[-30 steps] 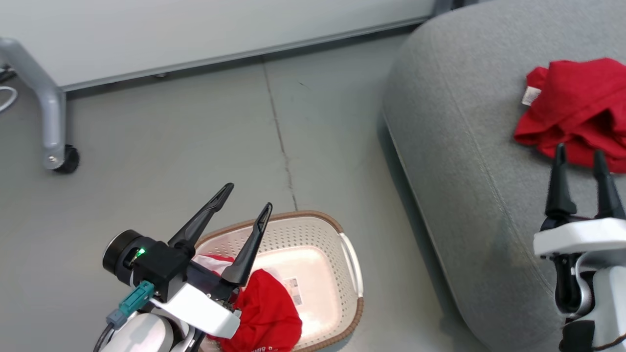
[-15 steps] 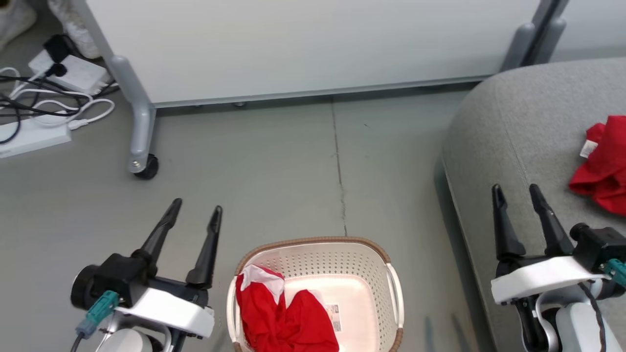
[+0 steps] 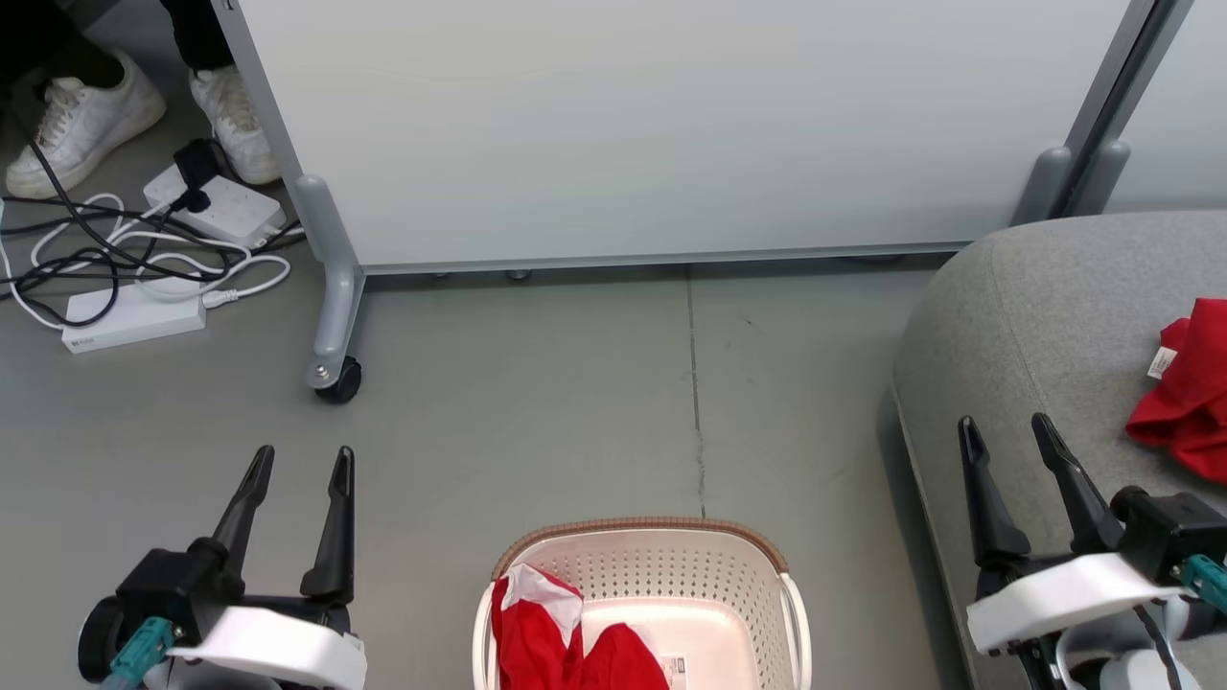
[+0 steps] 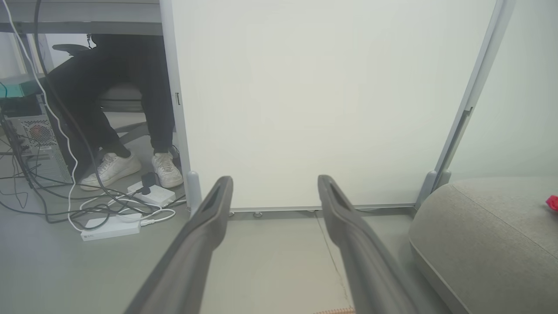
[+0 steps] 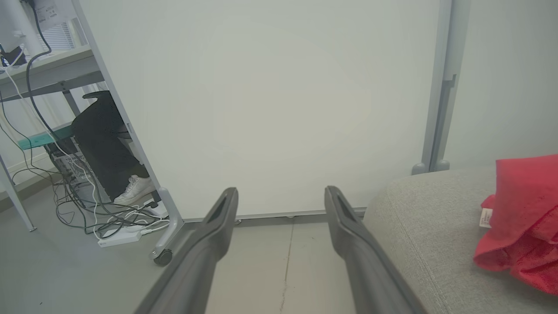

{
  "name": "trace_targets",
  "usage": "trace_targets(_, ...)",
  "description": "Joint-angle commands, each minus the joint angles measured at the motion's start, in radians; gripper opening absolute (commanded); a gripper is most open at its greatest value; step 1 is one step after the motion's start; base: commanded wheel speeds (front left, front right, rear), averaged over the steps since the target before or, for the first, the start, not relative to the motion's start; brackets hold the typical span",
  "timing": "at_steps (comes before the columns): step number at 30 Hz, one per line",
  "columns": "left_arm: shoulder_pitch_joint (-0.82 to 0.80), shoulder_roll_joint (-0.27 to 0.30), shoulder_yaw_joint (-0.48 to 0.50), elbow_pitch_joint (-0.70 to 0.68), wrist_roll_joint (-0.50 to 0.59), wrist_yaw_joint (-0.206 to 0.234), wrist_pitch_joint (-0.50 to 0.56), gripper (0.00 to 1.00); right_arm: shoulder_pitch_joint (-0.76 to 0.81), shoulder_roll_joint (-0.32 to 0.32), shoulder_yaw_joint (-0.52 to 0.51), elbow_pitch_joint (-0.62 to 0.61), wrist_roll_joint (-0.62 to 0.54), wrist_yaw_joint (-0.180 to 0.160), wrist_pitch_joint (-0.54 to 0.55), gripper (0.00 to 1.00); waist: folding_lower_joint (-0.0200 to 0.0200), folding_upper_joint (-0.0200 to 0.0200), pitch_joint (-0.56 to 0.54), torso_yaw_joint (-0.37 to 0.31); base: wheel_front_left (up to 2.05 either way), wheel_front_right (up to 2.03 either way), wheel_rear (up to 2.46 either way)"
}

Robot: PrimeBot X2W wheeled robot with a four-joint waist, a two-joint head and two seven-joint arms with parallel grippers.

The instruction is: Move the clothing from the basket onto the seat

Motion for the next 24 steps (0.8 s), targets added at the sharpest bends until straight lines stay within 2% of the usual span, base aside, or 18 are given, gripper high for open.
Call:
trace_targets(1, 0.016, -0.002, 0.007, -0.001, 0.013, -0.004, -0.005, 1.00, 0.022, -0.008, -0.010, -0.013, -0.011, 0.002, 0.010, 1.00, 0.0000, 0.0000, -0.011, -0.001, 0.00, 0.00, 0.00)
trace_targets(10, 0.058, -0.016, 0.010, 0.024, 0.050, -0.025, -0.004, 1.00, 0.089, -0.007, -0.049, -0.059, -0.017, 0.002, 0.059, 1.00, 0.0000, 0.0000, -0.038, -0.020, 0.00, 0.00, 0.00)
trace_targets(24, 0.061, -0.031, 0.025, 0.065, 0.064, -0.039, -0.004, 1.00, 0.107, -0.007, -0.041, -0.062, -0.004, 0.002, 0.072, 1.00, 0.0000, 0.0000, -0.045, -0.028, 0.00, 0.00, 0.00)
